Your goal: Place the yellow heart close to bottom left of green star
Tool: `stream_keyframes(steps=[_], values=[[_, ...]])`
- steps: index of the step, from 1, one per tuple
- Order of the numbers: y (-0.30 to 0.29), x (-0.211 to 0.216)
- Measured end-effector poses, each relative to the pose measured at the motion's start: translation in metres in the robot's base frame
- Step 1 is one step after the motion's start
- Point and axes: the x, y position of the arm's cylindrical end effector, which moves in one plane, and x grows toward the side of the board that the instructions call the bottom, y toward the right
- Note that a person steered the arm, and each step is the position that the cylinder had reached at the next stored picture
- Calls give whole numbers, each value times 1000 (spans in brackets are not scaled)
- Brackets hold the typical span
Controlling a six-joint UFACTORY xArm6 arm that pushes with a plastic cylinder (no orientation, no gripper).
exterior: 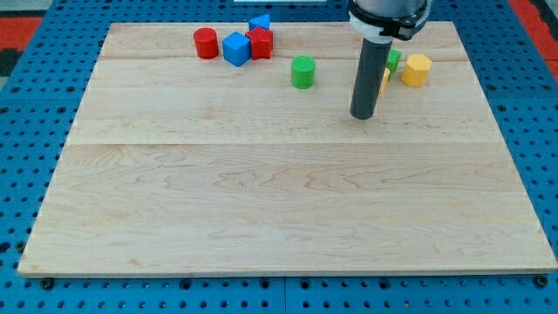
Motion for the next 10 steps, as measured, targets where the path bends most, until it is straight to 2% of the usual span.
stream_keyframes(steps=[3,4,6,8,10], values=[[-11,2],[-23,-10],[23,-33],[24,-61],[8,-29]])
